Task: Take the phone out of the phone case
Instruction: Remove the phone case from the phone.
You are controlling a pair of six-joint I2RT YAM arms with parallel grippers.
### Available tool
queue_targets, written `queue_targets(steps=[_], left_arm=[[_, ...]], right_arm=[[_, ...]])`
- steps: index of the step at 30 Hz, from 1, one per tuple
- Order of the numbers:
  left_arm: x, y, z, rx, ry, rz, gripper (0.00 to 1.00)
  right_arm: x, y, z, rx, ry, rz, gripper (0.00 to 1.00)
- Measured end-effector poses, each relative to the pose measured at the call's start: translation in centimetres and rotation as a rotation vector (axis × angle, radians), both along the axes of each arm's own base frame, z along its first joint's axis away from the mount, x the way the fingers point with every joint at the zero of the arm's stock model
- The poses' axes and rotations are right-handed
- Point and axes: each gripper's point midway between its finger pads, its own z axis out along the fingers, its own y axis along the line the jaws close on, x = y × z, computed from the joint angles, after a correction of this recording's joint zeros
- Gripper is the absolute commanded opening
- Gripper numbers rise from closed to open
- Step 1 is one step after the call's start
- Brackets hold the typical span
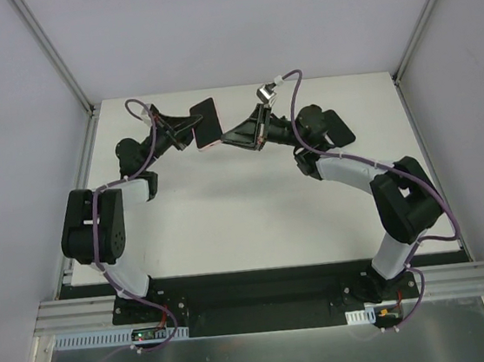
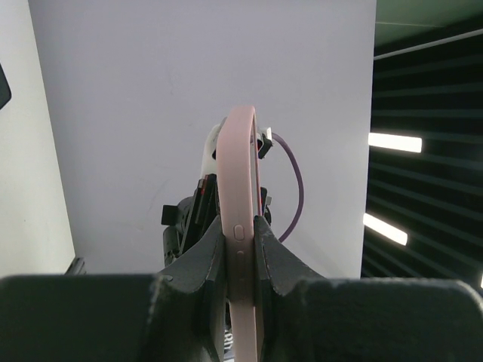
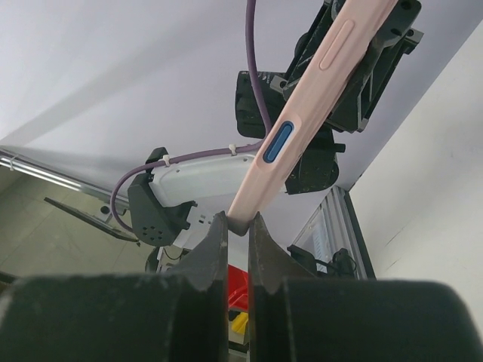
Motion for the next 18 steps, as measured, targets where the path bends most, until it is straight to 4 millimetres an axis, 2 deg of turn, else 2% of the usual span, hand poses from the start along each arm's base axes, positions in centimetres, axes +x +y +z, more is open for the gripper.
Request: queue_targets(steps=[11,18], left_arm=[[0.2,-1.2,-1.2,-0.08,0.139,-0.058,0.0],[-0.2,-1.9,-1.1,-0.079,0.141,-0.076,0.0]], right_arm=[[-0.4,-0.1,0.2,-0.017,-0.074,-0.006,0.01],[-1.4,-0.1,0.3,-0.022,-0.189,0.026,0.01]])
